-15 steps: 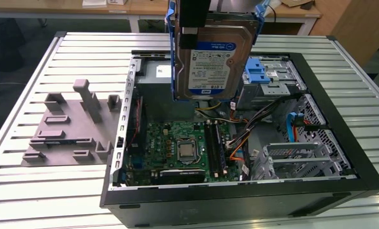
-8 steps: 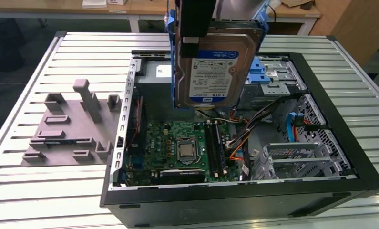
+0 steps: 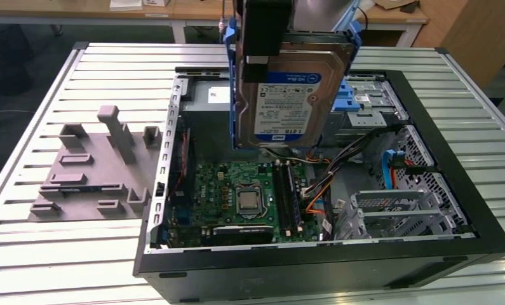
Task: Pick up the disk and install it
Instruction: 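Insert the disk into the insertion slot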
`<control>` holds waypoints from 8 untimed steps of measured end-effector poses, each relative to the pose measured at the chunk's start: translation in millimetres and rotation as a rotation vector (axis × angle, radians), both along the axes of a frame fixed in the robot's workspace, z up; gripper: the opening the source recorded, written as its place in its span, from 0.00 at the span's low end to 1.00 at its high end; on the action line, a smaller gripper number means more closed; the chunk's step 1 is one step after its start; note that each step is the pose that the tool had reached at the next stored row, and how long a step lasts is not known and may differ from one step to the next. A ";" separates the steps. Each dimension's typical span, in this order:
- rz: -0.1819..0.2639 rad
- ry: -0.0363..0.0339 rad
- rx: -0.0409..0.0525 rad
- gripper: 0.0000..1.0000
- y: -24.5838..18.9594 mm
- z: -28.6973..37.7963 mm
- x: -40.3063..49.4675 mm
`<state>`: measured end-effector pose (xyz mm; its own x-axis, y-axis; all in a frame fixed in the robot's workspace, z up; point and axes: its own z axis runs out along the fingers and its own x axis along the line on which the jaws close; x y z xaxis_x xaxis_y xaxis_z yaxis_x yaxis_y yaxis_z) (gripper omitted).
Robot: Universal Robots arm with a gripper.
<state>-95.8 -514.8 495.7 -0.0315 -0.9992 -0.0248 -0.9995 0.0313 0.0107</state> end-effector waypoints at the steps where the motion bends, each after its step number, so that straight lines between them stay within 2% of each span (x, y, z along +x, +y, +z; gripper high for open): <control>1: 0.000 0.0000 0.0001 0.36 -0.1 -0.3 0.7; 8: 0.000 -0.0001 -0.0001 0.36 -0.4 -0.9 2.6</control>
<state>-93.1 -515.2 494.8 -0.0315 -0.9992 -0.0248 -0.9995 0.0313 0.0106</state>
